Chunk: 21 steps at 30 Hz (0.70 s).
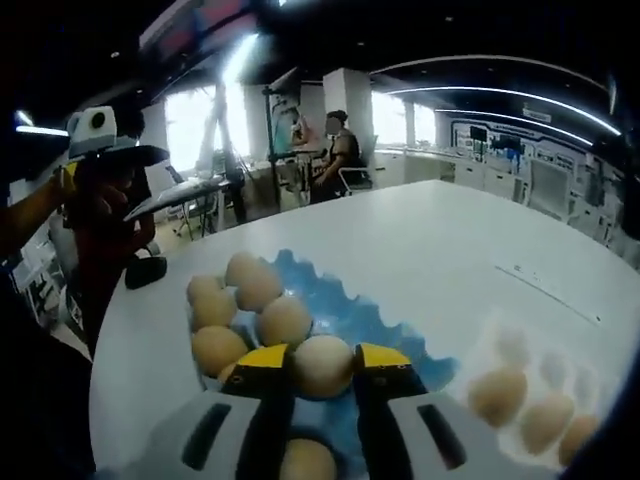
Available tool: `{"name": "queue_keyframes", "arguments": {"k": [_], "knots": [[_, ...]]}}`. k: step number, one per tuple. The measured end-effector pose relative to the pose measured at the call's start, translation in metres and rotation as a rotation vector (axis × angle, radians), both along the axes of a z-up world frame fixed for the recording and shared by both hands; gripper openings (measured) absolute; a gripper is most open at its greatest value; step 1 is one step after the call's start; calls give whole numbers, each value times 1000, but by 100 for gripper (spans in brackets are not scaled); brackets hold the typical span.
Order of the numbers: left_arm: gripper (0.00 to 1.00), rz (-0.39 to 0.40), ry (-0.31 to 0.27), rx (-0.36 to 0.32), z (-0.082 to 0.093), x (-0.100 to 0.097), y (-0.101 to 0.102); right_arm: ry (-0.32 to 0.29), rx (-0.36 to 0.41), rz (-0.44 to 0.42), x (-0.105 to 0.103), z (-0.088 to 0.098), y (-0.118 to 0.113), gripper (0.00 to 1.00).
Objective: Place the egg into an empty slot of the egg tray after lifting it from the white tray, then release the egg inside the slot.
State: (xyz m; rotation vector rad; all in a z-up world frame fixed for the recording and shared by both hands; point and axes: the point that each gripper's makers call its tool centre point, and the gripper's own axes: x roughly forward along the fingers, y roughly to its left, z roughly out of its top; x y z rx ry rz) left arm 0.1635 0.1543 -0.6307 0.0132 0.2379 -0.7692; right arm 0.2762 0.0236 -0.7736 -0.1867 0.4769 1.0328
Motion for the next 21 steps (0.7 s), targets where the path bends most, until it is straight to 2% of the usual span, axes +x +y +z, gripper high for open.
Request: {"name": "queue_keyframes", "arguments": {"k": [1,2,4,14,16,17,19,21], "knots": [[73,-1,-1,2,0,0,0,1,2,3,0,0,0,25],[73,0,0,1,0,1,0,32,9,-1,0,-1,-1,26],[72,0,1,0,0,1,0,13,6,7,0,-1,0,26],[72,-9,1,1,2,6,-2,40,16,42,0,-2,0,28],[72,-10,0,6,2,6,-2,23,3,44,1,-2,-2,28],[72,-8,1,5,2,7,-2,35,15,45,-1,-1,-1,30],[72,-7,1,5,1,7,-1,68,81,24,0,4,1,39],[72,-7,3,6,1,7,-1,44,59,19,2,3,-1,42]]}}
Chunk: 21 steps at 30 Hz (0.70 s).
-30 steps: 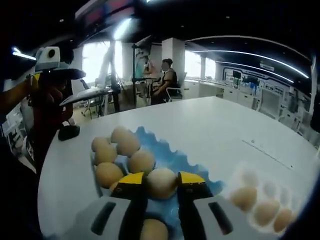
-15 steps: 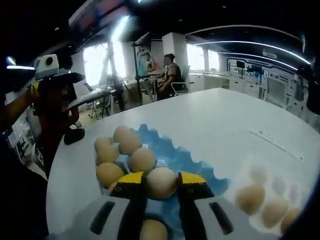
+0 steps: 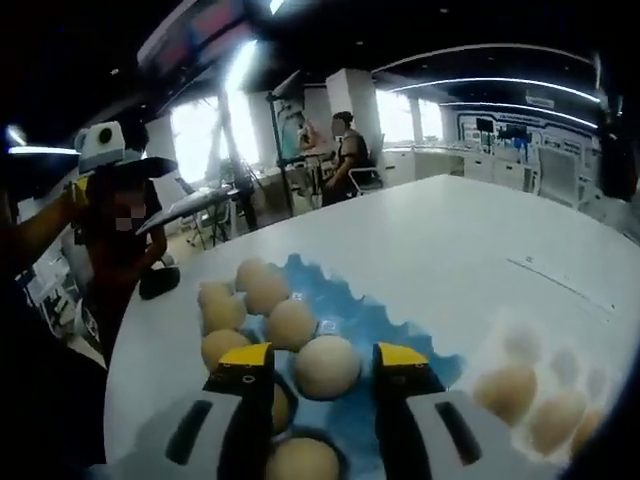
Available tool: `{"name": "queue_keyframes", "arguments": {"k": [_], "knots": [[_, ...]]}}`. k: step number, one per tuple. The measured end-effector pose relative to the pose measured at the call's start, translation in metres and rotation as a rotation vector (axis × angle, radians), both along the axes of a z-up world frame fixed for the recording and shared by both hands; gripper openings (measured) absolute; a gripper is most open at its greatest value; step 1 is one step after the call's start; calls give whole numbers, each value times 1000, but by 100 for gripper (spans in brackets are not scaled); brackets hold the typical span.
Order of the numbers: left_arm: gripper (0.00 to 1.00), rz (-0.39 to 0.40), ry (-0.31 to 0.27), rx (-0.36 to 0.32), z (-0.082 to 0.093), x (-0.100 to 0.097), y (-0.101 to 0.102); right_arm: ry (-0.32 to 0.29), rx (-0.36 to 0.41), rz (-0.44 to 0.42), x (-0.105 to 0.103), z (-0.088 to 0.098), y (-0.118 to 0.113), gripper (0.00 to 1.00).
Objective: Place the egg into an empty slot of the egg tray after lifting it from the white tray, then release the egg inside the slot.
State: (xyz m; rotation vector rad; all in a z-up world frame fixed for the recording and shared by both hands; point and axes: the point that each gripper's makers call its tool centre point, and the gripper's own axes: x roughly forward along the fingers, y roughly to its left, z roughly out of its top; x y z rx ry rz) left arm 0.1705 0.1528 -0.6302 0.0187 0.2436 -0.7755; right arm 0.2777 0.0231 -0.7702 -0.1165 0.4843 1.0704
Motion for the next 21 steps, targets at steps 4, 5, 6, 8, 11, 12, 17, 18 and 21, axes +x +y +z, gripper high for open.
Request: {"name": "queue_keyframes", "arguments": {"k": [4,5,6,8,11,12,17,18,21], "knots": [[71,-9,5,11,-3,-1,-2,-42,10,21,-4,5,3,37],[71,-9,6,11,-3,-1,-2,-45,11,20,-4,6,3,38],[71,-8,7,11,-3,-1,-2,-48,13,19,-5,7,3,37],[71,-5,5,8,-3,-1,-2,-95,50,9,-2,17,4,38],[71,-5,5,7,-2,-2,-3,-73,45,5,-4,17,2,38],[71,-6,5,7,-2,-2,-3,-75,47,6,-4,17,2,39],[71,-11,5,8,-3,-4,-6,-78,62,-13,-4,22,-7,38],[71,-13,5,9,-3,-4,-6,-84,60,-21,-3,24,-10,38],[71,-11,5,5,-3,-5,-6,-86,68,-40,-2,27,-19,38]]}}
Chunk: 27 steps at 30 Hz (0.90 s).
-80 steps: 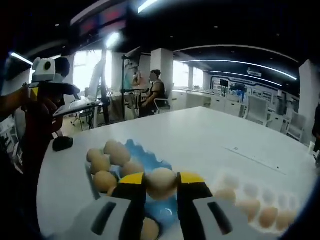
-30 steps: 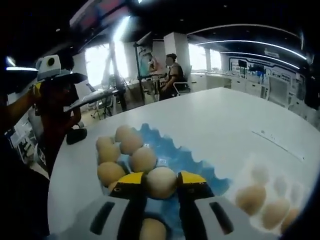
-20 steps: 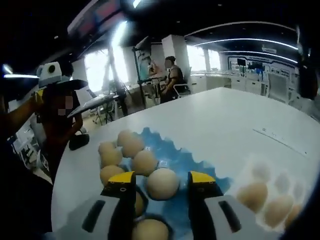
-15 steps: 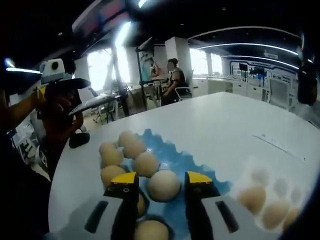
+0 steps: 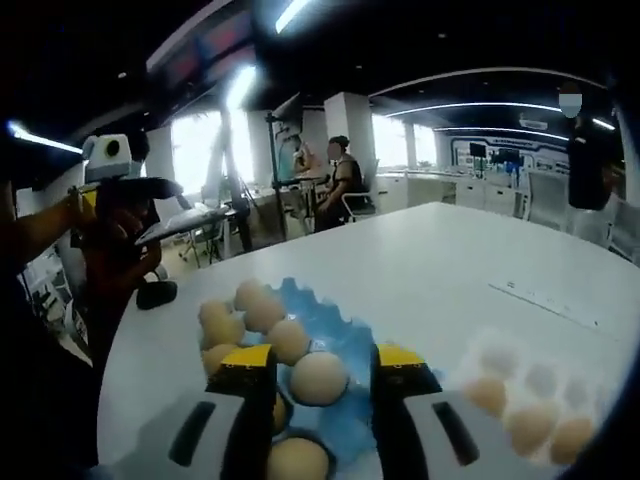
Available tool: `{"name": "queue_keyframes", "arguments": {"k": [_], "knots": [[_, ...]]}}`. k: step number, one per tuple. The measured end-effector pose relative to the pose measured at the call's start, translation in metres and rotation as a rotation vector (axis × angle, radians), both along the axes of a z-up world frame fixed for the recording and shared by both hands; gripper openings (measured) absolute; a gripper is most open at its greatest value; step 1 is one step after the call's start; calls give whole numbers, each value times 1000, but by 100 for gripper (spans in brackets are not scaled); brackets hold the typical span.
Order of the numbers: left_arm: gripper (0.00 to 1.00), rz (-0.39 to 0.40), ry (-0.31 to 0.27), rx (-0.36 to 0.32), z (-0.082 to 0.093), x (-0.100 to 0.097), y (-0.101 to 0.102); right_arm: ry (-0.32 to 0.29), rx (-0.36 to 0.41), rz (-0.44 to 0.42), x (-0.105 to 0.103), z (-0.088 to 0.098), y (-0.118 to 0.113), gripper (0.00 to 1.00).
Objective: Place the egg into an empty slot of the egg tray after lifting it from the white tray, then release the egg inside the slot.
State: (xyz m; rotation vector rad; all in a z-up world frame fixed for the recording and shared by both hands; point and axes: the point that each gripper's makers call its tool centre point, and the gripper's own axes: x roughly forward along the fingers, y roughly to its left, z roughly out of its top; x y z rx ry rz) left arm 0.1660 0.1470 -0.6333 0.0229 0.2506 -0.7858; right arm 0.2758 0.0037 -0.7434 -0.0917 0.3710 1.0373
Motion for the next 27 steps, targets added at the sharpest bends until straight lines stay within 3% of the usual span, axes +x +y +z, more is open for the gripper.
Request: {"name": "queue_keyframes", "arguments": {"k": [12,27], "knots": [[71,0,-1,-3,1,-2,-2,-7,-8,-57,-1,2,-34,38],[72,-3,-6,-5,2,-1,-2,-11,-32,-205,4,0,-100,38]]}}
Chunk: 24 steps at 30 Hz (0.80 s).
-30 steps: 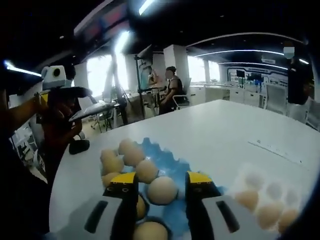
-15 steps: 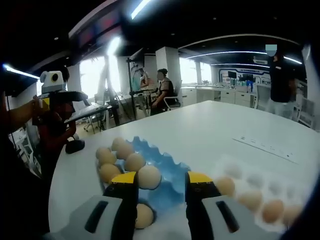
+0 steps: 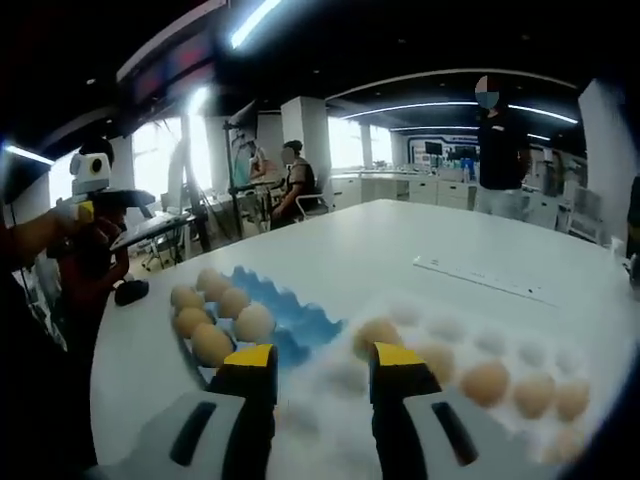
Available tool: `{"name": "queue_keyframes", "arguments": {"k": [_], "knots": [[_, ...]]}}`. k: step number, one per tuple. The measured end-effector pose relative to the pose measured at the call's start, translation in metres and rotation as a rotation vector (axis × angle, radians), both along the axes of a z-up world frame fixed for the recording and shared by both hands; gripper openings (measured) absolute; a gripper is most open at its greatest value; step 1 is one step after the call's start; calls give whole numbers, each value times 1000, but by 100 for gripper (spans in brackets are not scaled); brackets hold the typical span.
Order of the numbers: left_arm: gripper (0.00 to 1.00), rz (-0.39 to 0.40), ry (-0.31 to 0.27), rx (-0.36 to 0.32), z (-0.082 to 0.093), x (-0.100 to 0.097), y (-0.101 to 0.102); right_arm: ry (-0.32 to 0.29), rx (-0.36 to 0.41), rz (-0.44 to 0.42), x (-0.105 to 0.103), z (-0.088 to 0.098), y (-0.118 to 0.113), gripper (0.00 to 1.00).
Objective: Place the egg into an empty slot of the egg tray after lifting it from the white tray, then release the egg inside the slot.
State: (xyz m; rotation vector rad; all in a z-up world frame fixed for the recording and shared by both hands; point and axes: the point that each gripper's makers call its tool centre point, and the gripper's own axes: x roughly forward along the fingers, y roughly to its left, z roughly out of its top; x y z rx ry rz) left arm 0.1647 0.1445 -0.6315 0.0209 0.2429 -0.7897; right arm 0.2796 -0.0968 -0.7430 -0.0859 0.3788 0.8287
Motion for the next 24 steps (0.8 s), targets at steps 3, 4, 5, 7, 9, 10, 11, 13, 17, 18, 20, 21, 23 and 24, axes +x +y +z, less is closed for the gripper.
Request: {"name": "queue_keyframes", "arguments": {"k": [3,4,5,7,9,10,11,13,17,18,20,21,23,24], "knots": [[72,-4,0,1,0,0,-1,1,-6,-24,0,-1,-12,38],[72,-5,0,1,0,0,-1,-4,-12,-30,0,-1,-16,38],[72,-6,0,2,0,0,-2,1,-13,-42,1,-2,-21,38],[72,-7,-1,1,0,1,-2,-1,-10,-74,2,-2,-32,37],[72,-7,-1,1,1,1,-2,3,-15,-96,3,-4,-41,37],[72,-7,-2,3,1,1,-2,1,-17,-103,3,-5,-45,37],[72,-8,-2,2,1,2,-2,3,-17,-105,2,-5,-46,37],[72,-9,-3,1,1,2,-2,3,-25,-128,2,-6,-54,37],[72,-14,-4,2,1,3,-4,1,-15,-177,5,-5,-70,37],[72,-16,-4,2,1,2,-5,1,-14,-184,5,-5,-72,37],[72,-16,-4,3,1,3,-5,-3,-18,-207,6,-5,-80,37],[72,-15,-4,4,1,3,-5,-3,-17,-214,6,-5,-83,37],[72,-14,-6,0,2,3,-5,-4,-21,-245,6,-4,-94,37],[72,-14,-7,0,3,3,-5,-1,-21,-254,6,-5,-97,37]]}}
